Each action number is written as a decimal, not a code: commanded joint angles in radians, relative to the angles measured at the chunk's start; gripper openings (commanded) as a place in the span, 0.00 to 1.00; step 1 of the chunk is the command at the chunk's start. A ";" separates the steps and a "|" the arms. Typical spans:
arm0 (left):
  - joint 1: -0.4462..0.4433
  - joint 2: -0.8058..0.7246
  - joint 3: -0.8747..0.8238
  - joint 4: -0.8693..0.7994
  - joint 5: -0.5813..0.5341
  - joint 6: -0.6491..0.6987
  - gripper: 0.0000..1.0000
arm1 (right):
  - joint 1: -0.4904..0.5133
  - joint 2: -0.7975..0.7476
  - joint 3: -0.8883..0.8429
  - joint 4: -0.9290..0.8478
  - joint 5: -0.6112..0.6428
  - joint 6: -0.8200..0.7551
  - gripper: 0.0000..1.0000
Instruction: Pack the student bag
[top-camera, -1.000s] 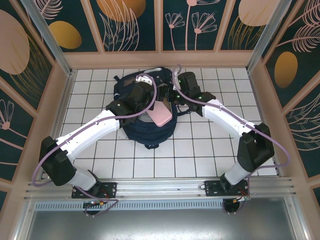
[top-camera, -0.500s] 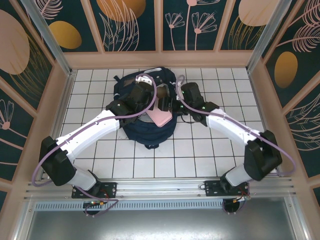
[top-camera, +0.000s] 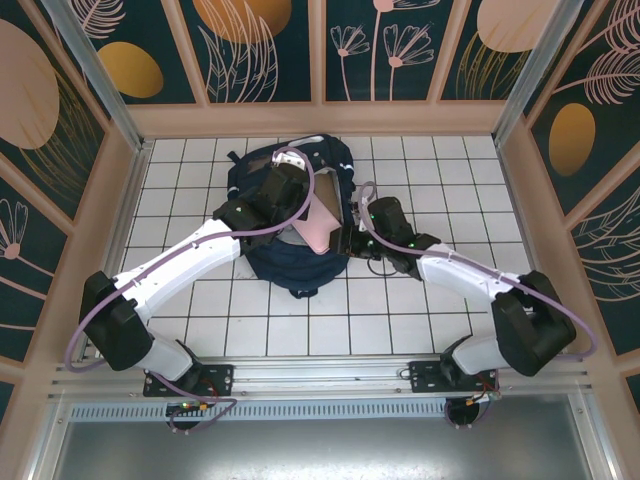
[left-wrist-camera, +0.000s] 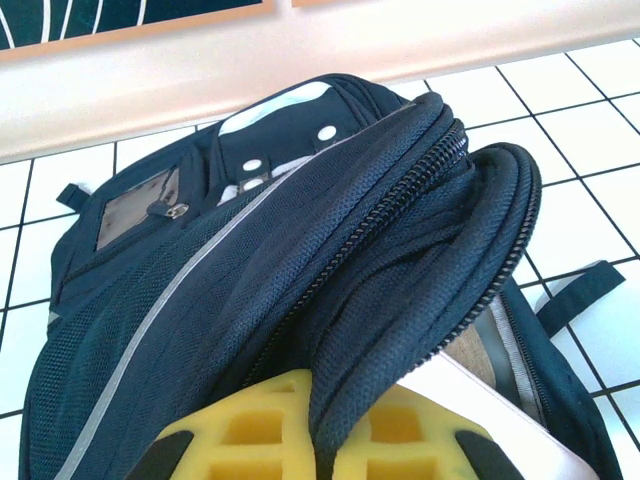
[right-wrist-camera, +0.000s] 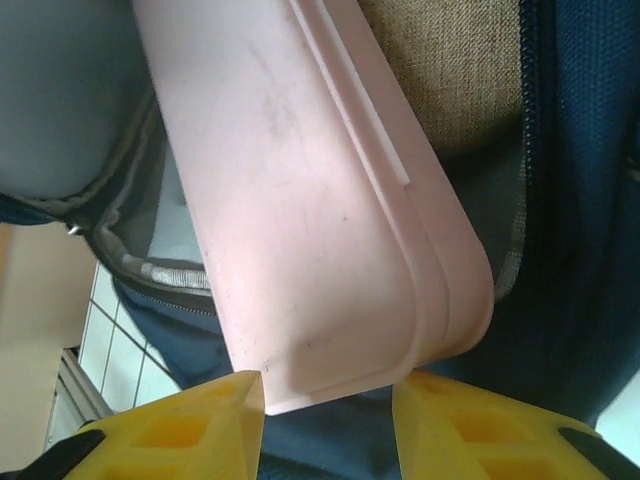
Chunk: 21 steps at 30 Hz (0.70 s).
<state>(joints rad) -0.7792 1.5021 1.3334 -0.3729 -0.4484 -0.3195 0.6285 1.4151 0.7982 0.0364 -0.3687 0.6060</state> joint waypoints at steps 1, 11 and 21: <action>-0.009 -0.017 0.068 0.127 0.011 -0.033 0.00 | 0.008 0.053 0.044 0.083 -0.017 -0.002 0.41; -0.008 -0.013 0.066 0.138 0.094 -0.041 0.00 | 0.040 0.198 0.204 0.216 -0.047 -0.010 0.49; -0.009 0.014 0.077 0.122 0.109 -0.046 0.00 | 0.008 0.472 0.507 0.120 -0.074 -0.055 0.53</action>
<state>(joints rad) -0.7677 1.5246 1.3411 -0.3721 -0.3943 -0.3271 0.6533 1.8465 1.2438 0.1608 -0.4305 0.5823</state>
